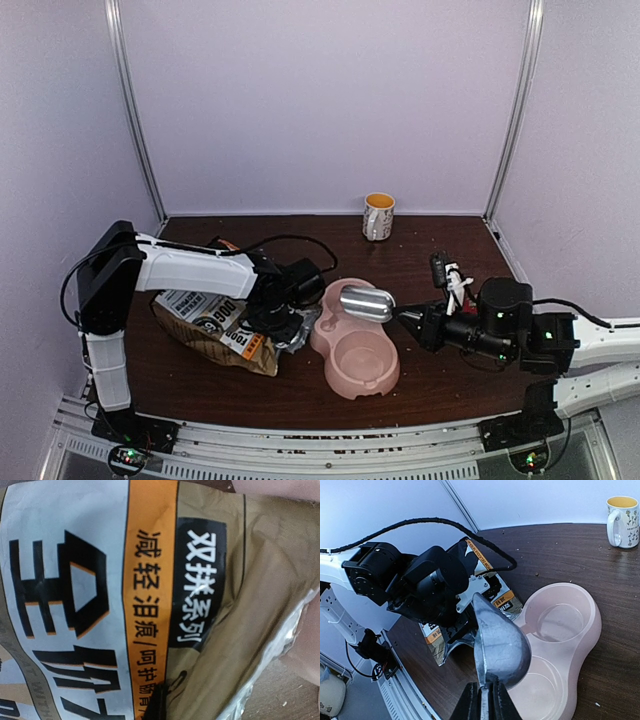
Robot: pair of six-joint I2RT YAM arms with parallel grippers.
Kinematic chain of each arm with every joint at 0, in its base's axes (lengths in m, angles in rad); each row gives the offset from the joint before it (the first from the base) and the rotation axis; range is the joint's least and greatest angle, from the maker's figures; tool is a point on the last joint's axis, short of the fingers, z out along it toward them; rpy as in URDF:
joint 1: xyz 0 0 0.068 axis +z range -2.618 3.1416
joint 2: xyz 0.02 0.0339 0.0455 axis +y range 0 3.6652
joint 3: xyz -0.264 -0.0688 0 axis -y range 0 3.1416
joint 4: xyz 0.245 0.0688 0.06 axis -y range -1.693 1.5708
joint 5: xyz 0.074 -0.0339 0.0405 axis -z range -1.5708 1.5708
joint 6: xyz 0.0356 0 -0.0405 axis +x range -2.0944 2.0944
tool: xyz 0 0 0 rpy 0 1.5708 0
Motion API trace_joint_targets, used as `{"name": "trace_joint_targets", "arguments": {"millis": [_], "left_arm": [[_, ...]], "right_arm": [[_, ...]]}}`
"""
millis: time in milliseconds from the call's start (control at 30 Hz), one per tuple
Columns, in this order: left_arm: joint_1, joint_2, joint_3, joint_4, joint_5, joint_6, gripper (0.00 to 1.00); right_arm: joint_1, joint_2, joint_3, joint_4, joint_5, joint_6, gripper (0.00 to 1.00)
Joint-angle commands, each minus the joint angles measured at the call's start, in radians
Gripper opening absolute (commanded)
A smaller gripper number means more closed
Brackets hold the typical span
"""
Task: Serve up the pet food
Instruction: Adjust the pet food bag at the center of the board, then insert the spatula into the pet food bag.
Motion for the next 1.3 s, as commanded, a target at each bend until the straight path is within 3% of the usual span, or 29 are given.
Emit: {"name": "trace_joint_targets", "arguments": {"millis": [0, 167, 433, 600, 667, 833, 1267], "left_arm": [[-0.048, -0.002, 0.035, 0.034, 0.037, 0.004, 0.0], [-0.048, -0.106, 0.143, -0.194, -0.182, 0.067, 0.0], [-0.049, -0.169, 0.34, -0.492, -0.371, 0.164, 0.0], [-0.06, -0.061, 0.5, -0.839, -0.661, 0.019, 0.0], [-0.061, -0.063, 0.494, -0.827, -0.636, 0.032, 0.0], [-0.06, -0.143, 0.365, -0.55, -0.384, 0.153, 0.14], [-0.033, -0.233, 0.289, -0.355, -0.096, 0.141, 0.15]], "right_arm": [[0.01, 0.005, 0.04, -0.001, 0.01, -0.003, 0.0], [0.014, 0.01, 0.06, -0.012, 0.006, -0.004, 0.0], [0.025, 0.089, 0.093, 0.025, -0.032, 0.045, 0.0], [0.049, 0.206, 0.164, 0.095, -0.099, 0.076, 0.0], [0.06, 0.262, 0.204, 0.11, -0.118, 0.082, 0.0], [0.082, 0.367, 0.277, 0.155, -0.132, 0.092, 0.0], [0.087, 0.562, 0.379, 0.15, -0.069, 0.129, 0.0]]}}
